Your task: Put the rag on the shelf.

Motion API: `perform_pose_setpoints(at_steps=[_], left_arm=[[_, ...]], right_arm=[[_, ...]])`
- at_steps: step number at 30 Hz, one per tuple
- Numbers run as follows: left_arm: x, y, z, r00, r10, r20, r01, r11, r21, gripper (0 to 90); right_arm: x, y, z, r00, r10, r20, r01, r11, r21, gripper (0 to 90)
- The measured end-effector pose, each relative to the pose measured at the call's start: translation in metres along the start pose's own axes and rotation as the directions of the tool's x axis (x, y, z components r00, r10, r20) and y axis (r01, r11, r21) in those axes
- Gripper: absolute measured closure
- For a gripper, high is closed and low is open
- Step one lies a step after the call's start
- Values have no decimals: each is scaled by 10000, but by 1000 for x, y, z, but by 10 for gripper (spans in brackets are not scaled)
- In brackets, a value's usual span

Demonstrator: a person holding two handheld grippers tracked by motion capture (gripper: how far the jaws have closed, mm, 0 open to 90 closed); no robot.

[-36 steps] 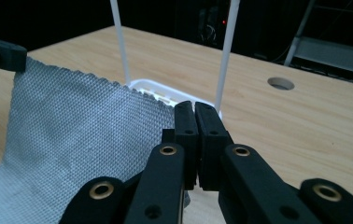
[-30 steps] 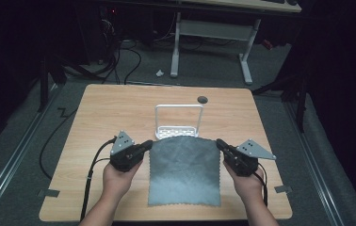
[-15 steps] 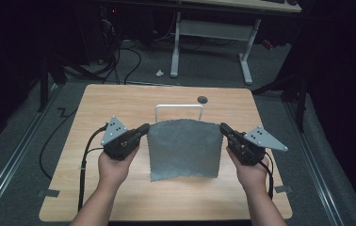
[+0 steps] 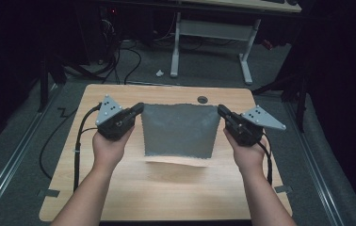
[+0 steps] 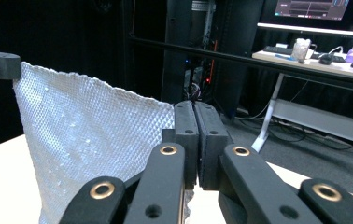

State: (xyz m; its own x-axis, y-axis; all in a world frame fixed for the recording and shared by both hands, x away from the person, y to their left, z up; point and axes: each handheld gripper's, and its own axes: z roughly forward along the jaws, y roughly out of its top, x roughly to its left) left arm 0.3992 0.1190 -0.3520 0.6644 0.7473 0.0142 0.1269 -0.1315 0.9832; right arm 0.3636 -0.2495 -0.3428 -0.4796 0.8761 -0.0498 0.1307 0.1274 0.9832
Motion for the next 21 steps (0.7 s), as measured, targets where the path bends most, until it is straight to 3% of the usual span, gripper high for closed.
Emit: perform_pose_setpoints(at_steps=[5,13,16,21], left_arm=[[13,16,13,9993,246,-284,-245,9997,55,895],[29,31,28,9972,296,-687,-297,9996,-4,895],[39,38,41,9951,386,-910,-381,9992,78,895],[50,39,61,9940,-75,-1093,85,9999,86,895]], right_arm=[[-8,14,12,9999,84,110,-84,9999,-61,897],[-13,31,34,9997,-57,249,57,10000,-15,897],[-18,35,43,9996,16,281,-16,10000,11,897],[-31,35,63,9994,24,331,-24,10000,2,897]])
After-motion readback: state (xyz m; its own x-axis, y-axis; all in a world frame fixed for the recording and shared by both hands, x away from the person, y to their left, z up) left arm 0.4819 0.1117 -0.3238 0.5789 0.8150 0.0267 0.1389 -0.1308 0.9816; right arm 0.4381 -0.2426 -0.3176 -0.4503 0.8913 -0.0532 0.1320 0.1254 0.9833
